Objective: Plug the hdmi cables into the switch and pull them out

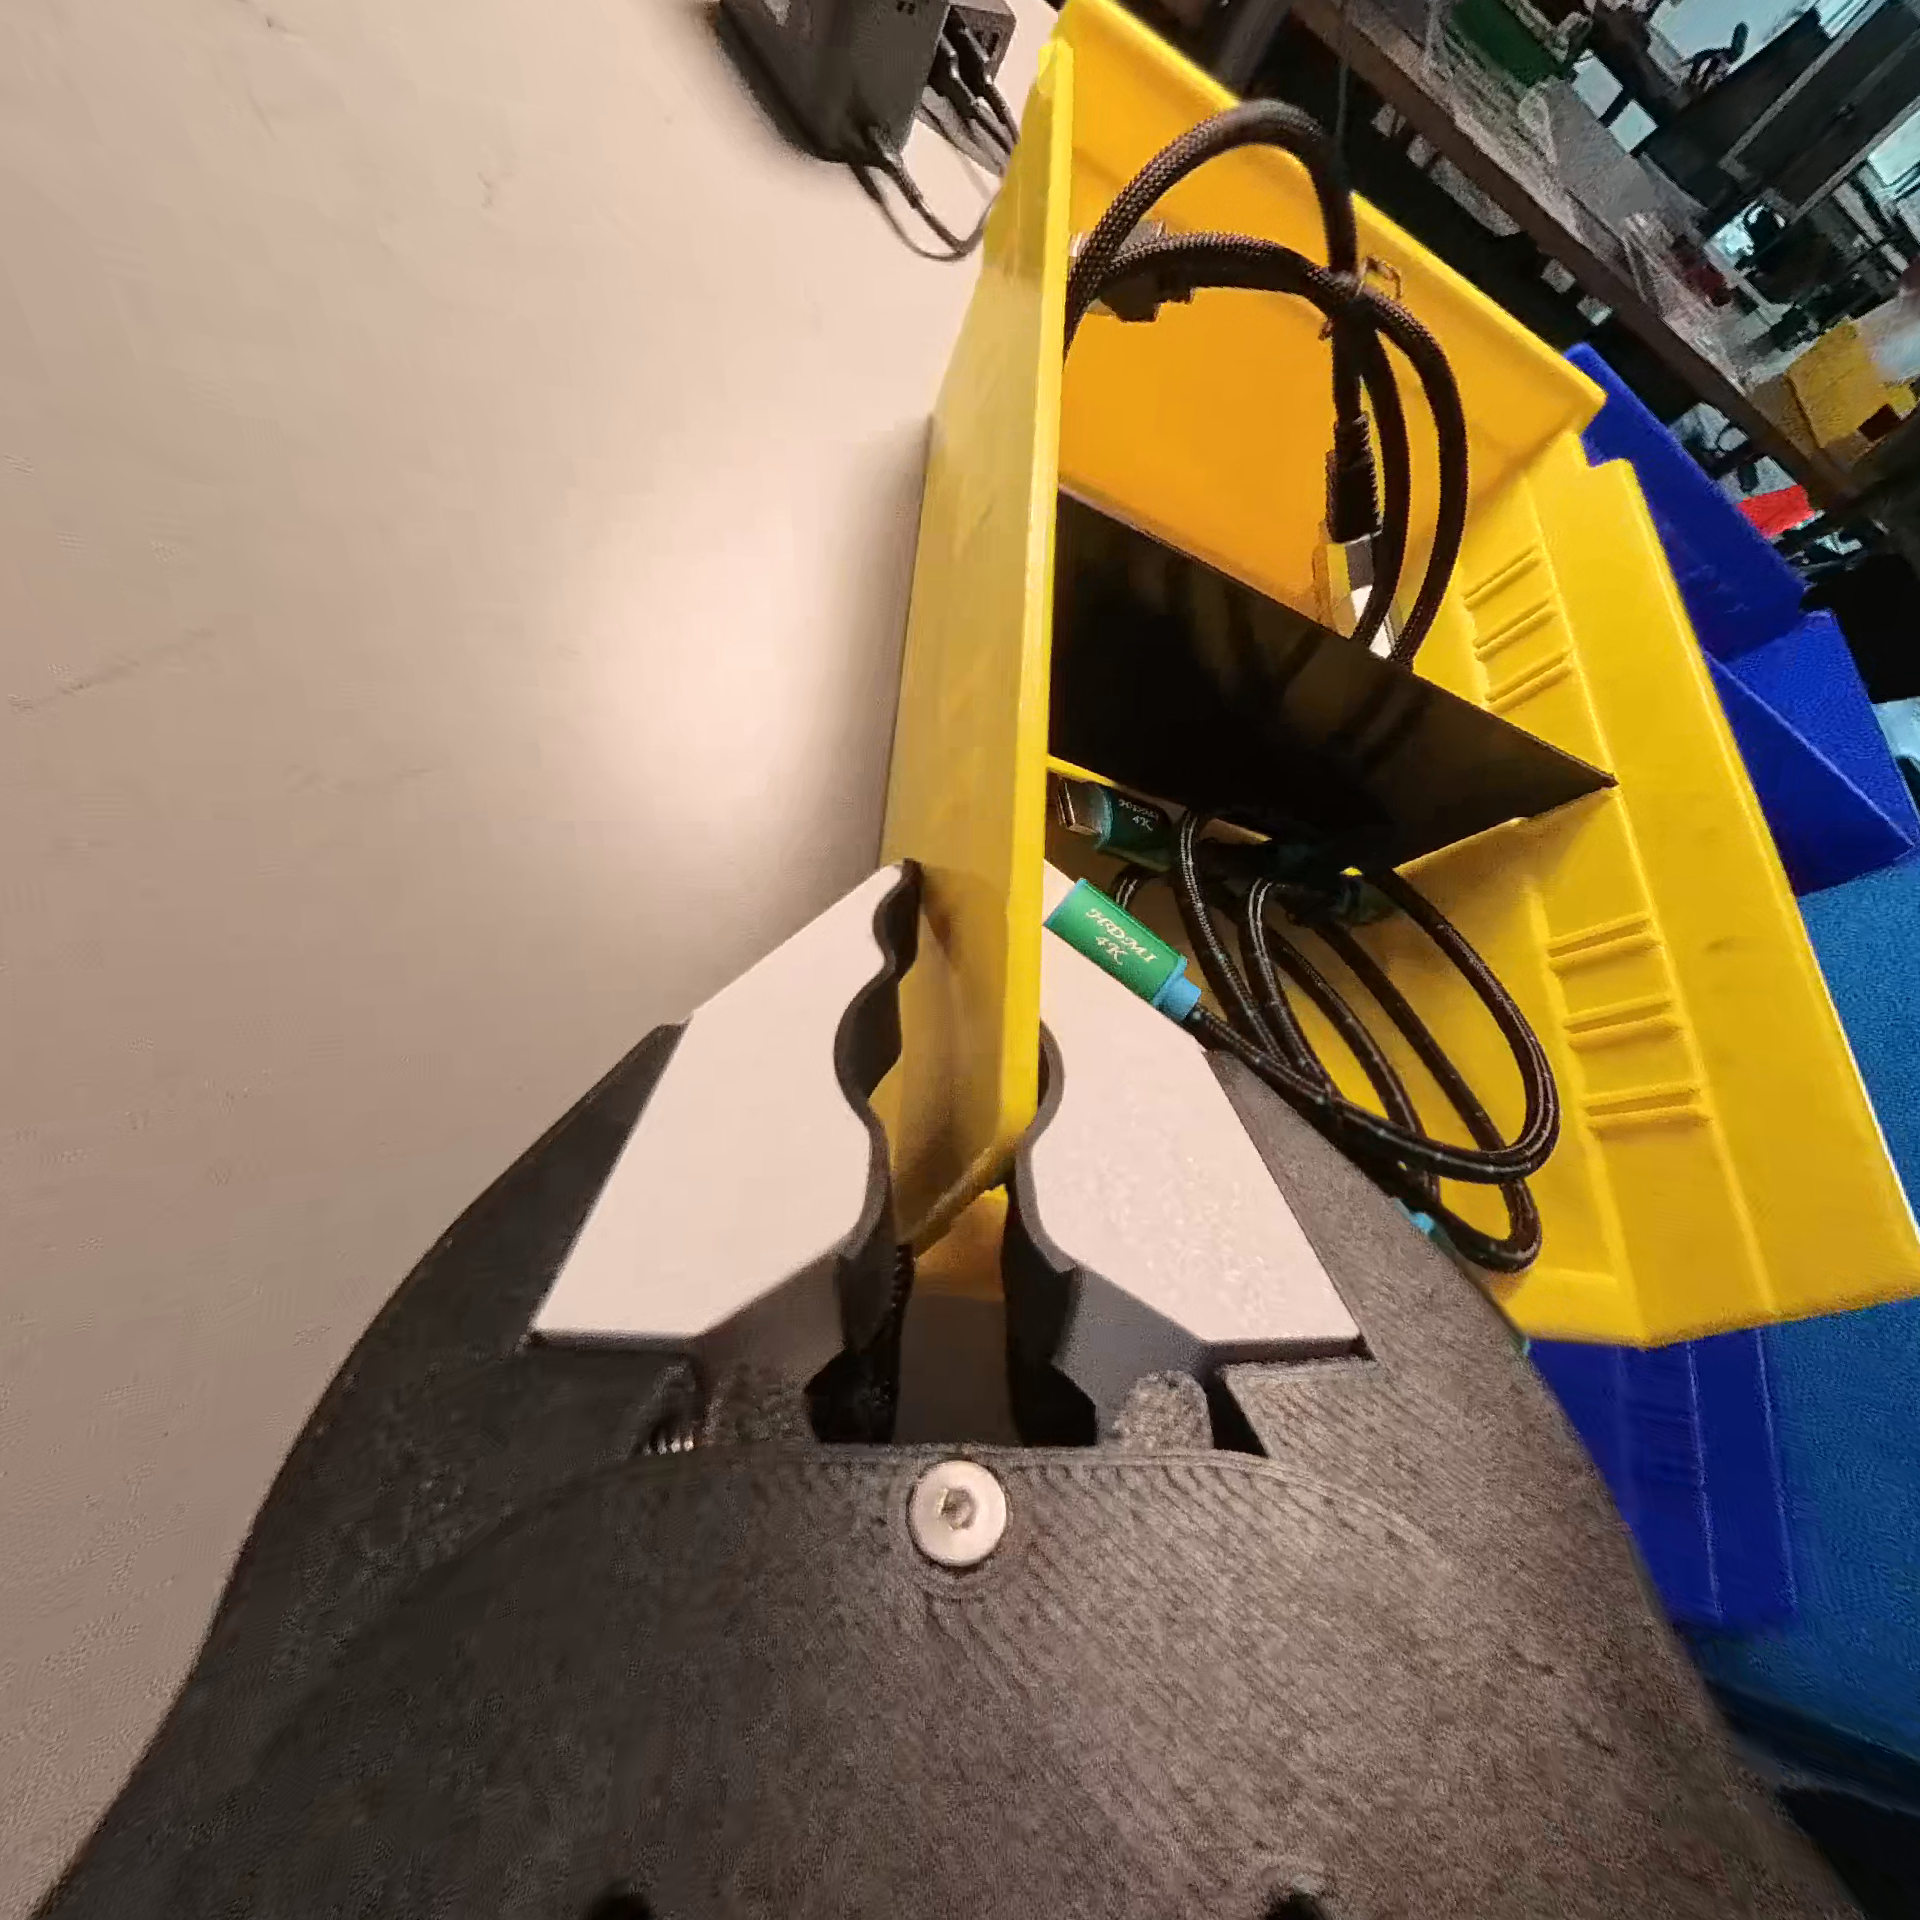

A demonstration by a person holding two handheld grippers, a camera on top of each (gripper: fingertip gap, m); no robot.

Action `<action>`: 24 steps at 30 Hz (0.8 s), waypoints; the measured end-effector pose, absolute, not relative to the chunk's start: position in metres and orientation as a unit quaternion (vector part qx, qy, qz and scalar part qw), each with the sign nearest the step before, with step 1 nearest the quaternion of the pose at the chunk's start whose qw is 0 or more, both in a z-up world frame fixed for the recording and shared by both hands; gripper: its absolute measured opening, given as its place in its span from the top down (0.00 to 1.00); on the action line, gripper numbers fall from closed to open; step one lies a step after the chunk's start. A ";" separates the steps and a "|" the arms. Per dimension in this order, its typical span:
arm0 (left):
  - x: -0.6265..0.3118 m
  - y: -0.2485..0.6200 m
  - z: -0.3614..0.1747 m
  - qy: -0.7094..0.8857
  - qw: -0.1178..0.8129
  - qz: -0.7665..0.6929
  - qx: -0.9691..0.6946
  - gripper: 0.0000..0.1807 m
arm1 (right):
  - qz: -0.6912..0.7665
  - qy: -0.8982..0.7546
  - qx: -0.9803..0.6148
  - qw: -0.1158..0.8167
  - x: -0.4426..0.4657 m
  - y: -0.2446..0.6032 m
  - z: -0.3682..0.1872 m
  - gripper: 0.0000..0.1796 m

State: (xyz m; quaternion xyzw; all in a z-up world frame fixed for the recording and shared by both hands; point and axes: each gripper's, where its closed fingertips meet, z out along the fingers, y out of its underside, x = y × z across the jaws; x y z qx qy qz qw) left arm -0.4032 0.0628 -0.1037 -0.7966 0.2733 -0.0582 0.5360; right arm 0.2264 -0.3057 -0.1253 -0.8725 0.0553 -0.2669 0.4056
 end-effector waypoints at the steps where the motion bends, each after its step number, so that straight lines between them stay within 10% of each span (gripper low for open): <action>1: -0.402 0.065 -0.108 0.275 0.537 -0.055 -0.795 0.88 | -0.265 0.051 -0.872 0.407 0.223 -0.307 -0.126 0.94; 24: -0.308 -0.078 -0.103 0.576 0.501 -0.327 -0.557 0.99 | -0.158 -0.138 -0.863 0.459 0.098 -0.280 -0.123 0.95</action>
